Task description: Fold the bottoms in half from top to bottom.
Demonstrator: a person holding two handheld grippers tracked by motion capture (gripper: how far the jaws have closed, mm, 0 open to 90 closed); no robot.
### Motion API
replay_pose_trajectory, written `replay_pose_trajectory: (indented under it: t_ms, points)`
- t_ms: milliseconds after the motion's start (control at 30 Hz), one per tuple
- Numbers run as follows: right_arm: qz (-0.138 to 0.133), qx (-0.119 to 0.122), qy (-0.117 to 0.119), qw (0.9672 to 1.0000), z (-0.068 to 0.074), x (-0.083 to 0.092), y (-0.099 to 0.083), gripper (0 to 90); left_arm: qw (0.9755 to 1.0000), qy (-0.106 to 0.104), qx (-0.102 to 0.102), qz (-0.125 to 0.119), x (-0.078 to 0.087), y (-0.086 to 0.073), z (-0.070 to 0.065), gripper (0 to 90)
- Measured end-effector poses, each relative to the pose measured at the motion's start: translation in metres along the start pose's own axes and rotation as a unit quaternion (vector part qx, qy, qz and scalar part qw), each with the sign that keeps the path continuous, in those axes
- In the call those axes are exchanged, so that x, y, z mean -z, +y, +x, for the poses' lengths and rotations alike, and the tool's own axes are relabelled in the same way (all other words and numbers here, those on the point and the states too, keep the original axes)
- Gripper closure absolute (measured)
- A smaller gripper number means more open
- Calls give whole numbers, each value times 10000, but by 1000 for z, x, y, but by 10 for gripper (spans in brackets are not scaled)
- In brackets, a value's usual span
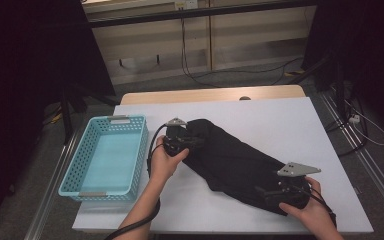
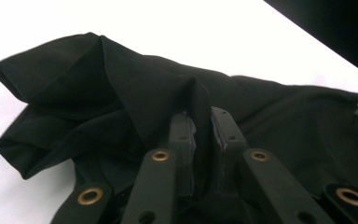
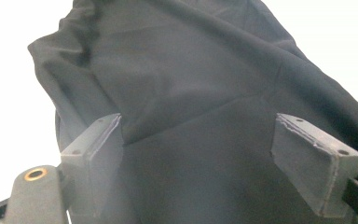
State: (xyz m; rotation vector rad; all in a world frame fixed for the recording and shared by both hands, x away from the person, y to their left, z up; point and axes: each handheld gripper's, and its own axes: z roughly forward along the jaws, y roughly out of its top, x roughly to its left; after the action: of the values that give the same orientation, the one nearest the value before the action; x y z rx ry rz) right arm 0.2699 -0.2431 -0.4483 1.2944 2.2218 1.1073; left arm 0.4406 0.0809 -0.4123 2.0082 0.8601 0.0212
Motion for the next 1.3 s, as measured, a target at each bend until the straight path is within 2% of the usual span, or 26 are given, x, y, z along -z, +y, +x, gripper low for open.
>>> replay_pose_trajectory:
  t_ms: [233, 267, 300, 367, 500, 533, 700, 767, 800, 833, 967, 1033, 1133, 1200, 1300]
  points:
    - [9, 27, 9, 10000, 1, -2, 1, 170, 9996, -202, -126, 152, -6, -4, -10, 805]
    - [18, 26, 8, 10000, 1, -2, 2, 170, 9996, -130, -148, 179, -7, -5, -12, 805]
    - [16, 27, 15, 10000, 2, -3, 2, 170, 9992, -252, -167, 250, -8, -6, -12, 804]
    - [25, 52, 18, 10000, 2, -3, 2, 170, 9988, -315, -202, 303, -10, -7, -15, 804]
    - [51, 86, 16, 9999, 3, -4, 1, 170, 9971, -474, -357, 476, -15, -9, -24, 801]
    - [54, 85, 14, 9999, 3, -4, 1, 170, 9961, -514, -456, 547, -17, -9, -27, 799]
    - [47, 71, 6, 10000, 3, -4, 1, 170, 9936, -639, -606, 711, -21, -11, -35, 796]
    - [49, 82, 9, 10000, 3, -4, 1, 170, 9928, -730, -595, 735, -20, -11, -38, 796]
    - [58, 80, 14, 9999, 3, -5, 1, 170, 9930, -689, -618, 739, -20, -10, -40, 796]
    - [61, 77, 17, 10000, 3, -5, 1, 170, 9921, -806, -627, 728, -19, -10, -42, 796]
    - [72, 101, 18, 9999, 3, -6, 2, 170, 9910, -963, -607, 698, -14, -8, -48, 792]
    - [73, 116, 23, 9999, 4, -7, 2, 170, 9896, -1097, -590, 718, -14, -8, -50, 782]
    - [80, 127, 20, 9999, 5, -8, 3, 170, 9882, -1250, -571, 684, -16, -9, -54, 705]
    - [69, 132, 22, 9999, 5, -8, 3, 170, 9878, -1254, -612, 691, -16, -8, -56, 645]
    - [50, 154, 18, 9999, 6, -8, 5, 170, 9895, -1155, -618, 610, -13, -6, -55, 501]
